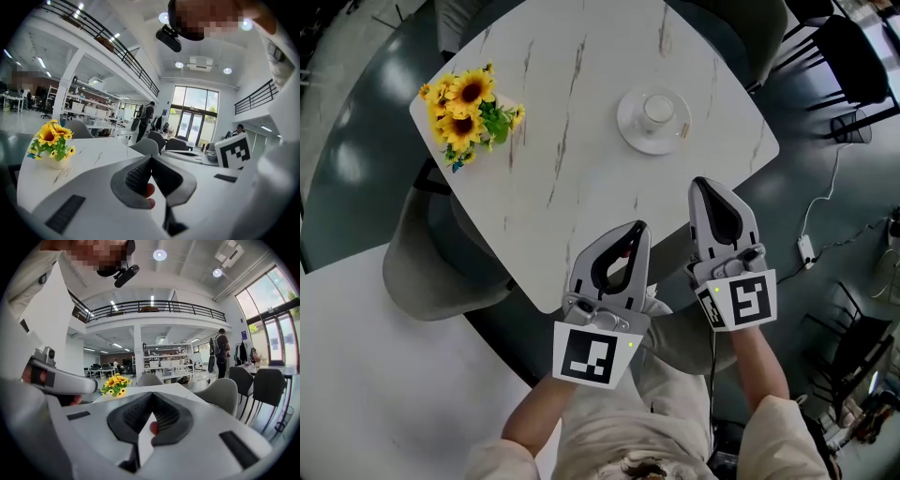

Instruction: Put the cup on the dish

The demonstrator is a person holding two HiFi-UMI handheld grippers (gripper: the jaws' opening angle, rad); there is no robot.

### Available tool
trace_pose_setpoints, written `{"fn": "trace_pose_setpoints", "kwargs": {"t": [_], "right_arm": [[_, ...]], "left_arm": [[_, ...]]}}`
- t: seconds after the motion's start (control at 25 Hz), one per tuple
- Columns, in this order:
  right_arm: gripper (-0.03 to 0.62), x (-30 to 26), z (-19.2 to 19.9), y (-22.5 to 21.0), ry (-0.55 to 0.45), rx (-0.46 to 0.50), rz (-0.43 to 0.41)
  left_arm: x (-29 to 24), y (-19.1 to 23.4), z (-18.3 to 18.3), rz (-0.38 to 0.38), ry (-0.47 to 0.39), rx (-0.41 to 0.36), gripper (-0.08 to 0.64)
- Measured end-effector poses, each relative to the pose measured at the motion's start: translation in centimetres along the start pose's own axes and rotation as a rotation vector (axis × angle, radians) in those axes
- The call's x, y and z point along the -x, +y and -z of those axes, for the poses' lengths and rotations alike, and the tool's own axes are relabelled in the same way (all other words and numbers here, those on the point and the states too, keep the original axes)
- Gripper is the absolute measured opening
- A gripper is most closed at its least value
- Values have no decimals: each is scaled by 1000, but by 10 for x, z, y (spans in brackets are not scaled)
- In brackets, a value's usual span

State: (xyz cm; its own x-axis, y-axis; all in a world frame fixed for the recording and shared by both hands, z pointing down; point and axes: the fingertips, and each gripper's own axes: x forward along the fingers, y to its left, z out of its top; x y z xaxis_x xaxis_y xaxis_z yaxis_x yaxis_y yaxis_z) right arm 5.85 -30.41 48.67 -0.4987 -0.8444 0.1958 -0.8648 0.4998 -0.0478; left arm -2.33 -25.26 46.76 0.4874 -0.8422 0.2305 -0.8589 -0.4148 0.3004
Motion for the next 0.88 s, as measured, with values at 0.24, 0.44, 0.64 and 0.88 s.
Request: {"fn": "trace_pose_setpoints", "kwargs": {"t": [0.24, 0.44, 0.64, 0.88], "right_arm": [[5, 31, -29, 15, 9, 48, -22], [5, 51, -63, 27, -13, 48, -43], [5, 72, -87, 36, -11, 64, -50], [5, 102, -107, 30, -12, 37, -23]], "left_arm": [[22, -26, -22, 38, 4, 47, 3], [35, -36, -38, 18, 8, 35, 3], [49, -49, -51, -1, 32, 48, 3], [67, -75, -72, 21, 19, 42, 3]]}}
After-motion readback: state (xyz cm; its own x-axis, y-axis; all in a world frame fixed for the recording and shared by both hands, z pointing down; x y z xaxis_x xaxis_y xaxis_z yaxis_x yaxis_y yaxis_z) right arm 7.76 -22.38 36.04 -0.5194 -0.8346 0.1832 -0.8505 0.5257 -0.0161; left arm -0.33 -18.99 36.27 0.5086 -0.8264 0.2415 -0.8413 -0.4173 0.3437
